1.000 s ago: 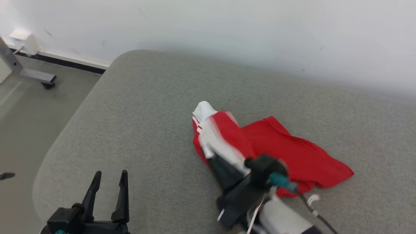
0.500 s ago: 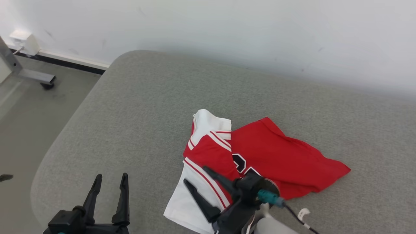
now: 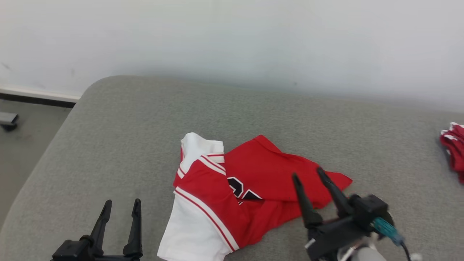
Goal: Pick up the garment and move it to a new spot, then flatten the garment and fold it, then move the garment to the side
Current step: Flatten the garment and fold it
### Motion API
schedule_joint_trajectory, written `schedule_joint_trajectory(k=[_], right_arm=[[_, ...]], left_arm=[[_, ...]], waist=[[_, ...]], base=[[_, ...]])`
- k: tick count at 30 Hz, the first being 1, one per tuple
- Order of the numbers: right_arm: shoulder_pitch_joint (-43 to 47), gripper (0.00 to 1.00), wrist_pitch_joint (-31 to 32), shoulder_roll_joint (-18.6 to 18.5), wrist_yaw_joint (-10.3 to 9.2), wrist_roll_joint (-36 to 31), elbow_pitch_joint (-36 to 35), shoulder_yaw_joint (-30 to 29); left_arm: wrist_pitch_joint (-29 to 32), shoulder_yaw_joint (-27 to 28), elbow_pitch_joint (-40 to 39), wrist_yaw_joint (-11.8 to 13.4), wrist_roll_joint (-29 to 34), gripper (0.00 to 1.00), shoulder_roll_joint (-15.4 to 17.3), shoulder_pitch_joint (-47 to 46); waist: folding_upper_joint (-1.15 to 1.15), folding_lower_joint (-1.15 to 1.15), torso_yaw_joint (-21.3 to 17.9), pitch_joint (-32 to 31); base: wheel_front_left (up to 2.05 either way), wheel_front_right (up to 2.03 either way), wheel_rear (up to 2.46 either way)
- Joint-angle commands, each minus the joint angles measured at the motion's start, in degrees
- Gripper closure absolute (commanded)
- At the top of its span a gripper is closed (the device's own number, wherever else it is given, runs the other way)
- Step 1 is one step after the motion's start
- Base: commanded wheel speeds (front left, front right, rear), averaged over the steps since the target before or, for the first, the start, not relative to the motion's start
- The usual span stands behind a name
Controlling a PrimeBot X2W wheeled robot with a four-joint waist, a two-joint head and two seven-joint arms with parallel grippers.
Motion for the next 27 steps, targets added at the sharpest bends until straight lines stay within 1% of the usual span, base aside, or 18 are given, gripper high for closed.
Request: schedule_joint_trajectory(k=[1, 7, 8, 12, 15, 19, 23, 27], right_arm=[[3.1, 0.00, 0.0, -0.7, -0.16, -1.4, -1.7, -2.9], [12.2, 0.00, 0.0, -1.2, -0.16, -4.2, -6.8, -11.9], [12.2, 0.00, 0.0, -1.2, -0.16, -4.2, -6.8, -11.9], [15.3, 0.00, 0.0, -0.5, -0.16, -5.3, -8.7, -15.4], [15.8, 0.00, 0.0, -0.2, -0.16, -5.8, -9.2, -16.1], [14.6, 0.00, 0.0, 0.0, -0.16, -6.5, -8.9, -16.5], [12.6, 0.00, 0.0, -1.0, -0.16, -7.3, -7.0, -16.3], [8.2, 0.00, 1.4, -2.9, -0.16, -7.7, -3.1, -15.5]], left_arm=[[0.0, -0.1, -0.3, 0.1, 0.6, 0.00, 0.1, 0.7], [0.0, -0.1, -0.7, 0.1, 0.8, 0.00, 0.0, 0.8], [0.0, -0.1, -0.7, 0.1, 0.8, 0.00, 0.0, 0.8], [0.0, 0.5, -1.1, 0.1, 1.0, 0.00, -0.1, 1.0], [0.0, 0.8, -1.3, 0.1, 1.1, 0.00, -0.1, 1.1], [0.0, 0.4, -1.2, 0.1, 1.2, 0.00, -0.2, 0.6], [0.0, -0.2, -1.0, 0.1, 1.2, 0.00, 0.0, -0.5], [0.0, -0.7, -1.0, 0.1, 0.7, 0.00, 0.1, -1.2]], waist=[[0.00, 0.00, -2.8, -0.9], [0.00, 0.00, -5.2, -0.6], [0.00, 0.00, -5.2, -0.6], [0.00, 0.00, -6.7, -0.3], [0.00, 0.00, -7.5, 0.0], [0.00, 0.00, -7.6, 0.2], [0.00, 0.00, -6.6, 0.6], [0.00, 0.00, -5.2, 1.6]], base=[[0.00, 0.00, 0.00], [0.00, 0.00, 0.00], [0.00, 0.00, 0.00], [0.00, 0.00, 0.00], [0.00, 0.00, 0.00], [0.00, 0.00, 0.00], [0.00, 0.00, 0.00], [0.00, 0.00, 0.00]])
